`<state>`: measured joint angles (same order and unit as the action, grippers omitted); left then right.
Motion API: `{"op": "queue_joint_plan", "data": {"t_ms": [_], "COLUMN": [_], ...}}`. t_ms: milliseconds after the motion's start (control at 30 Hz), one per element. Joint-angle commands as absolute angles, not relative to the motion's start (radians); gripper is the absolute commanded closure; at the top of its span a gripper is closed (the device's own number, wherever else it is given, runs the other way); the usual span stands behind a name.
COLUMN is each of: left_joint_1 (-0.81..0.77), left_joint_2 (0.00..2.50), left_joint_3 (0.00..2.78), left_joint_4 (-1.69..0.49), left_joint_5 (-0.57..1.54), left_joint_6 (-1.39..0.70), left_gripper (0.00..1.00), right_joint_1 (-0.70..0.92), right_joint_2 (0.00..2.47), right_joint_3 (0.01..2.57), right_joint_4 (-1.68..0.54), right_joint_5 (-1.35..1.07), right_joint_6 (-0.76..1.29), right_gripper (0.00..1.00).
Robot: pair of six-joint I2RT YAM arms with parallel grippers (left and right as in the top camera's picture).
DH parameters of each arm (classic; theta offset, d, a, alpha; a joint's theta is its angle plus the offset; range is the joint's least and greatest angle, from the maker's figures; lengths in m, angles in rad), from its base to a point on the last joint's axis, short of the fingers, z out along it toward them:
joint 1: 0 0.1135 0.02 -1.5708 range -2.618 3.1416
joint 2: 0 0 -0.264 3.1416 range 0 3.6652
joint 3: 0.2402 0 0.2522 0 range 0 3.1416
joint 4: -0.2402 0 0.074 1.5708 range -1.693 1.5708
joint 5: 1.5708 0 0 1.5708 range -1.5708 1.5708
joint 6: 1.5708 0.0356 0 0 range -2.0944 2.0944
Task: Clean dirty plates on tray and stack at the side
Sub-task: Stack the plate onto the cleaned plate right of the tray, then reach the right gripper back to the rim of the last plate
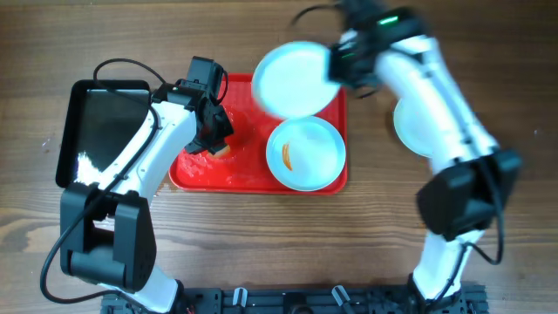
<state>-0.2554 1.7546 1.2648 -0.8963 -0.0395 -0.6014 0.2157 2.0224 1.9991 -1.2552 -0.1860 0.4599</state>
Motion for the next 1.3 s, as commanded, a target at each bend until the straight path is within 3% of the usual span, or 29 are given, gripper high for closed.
{"op": "queue_joint_plan", "data": {"t_ms": [0,67,267,633,700,733,767,967,1200,1267], "left_joint_1": [-0.257,-0.257,-0.257,-0.257,-0.257,-0.257,-0.257,-0.257,-0.257,-0.257], "left_joint_2": [1.747,1.747,1.747,1.747,1.747,1.747,1.747,1.747,1.747,1.747], "left_joint_3": [1.250,1.247,1.247,1.243,1.243,1.243,1.243,1.243,1.243,1.243], "left_joint_4": [-0.893,-0.885,-0.872,-0.874,-0.874,-0.873,-0.871,-0.871,-0.871,-0.870], "left_joint_5": [-0.053,-0.053,-0.052,-0.053,-0.053,-0.053,-0.053,-0.053,-0.053,-0.053], "left_joint_6": [-0.607,-0.607,-0.607,-0.607,-0.607,-0.607,-0.607,-0.607,-0.607,-0.607], "left_gripper": [0.96,0.96,0.96,0.96,0.96,0.96,0.96,0.96,0.96,0.96], "right_joint_1": [-0.054,-0.218,-0.440,-0.503,-0.503,-0.503,-0.503,-0.472,-0.274,-0.189], "right_joint_2": [1.973,1.973,1.973,1.973,1.973,1.973,1.973,1.973,1.922,1.877], "right_joint_3": [2.004,1.981,1.834,1.541,1.535,1.535,1.535,1.535,1.540,1.540], "right_joint_4": [-1.356,-1.417,-1.384,-1.156,-1.148,-1.148,-1.148,-1.157,-1.151,-1.156], "right_joint_5": [-0.373,-0.262,-0.250,-0.146,-0.150,-0.158,-0.169,-0.466,-0.457,-0.444], "right_joint_6": [0.442,0.414,0.340,0.344,0.343,0.341,0.341,0.207,0.182,0.150], "right_gripper": [0.96,0.96,0.96,0.95,0.79,0.60,0.48,0.46,0.44,0.36]}}
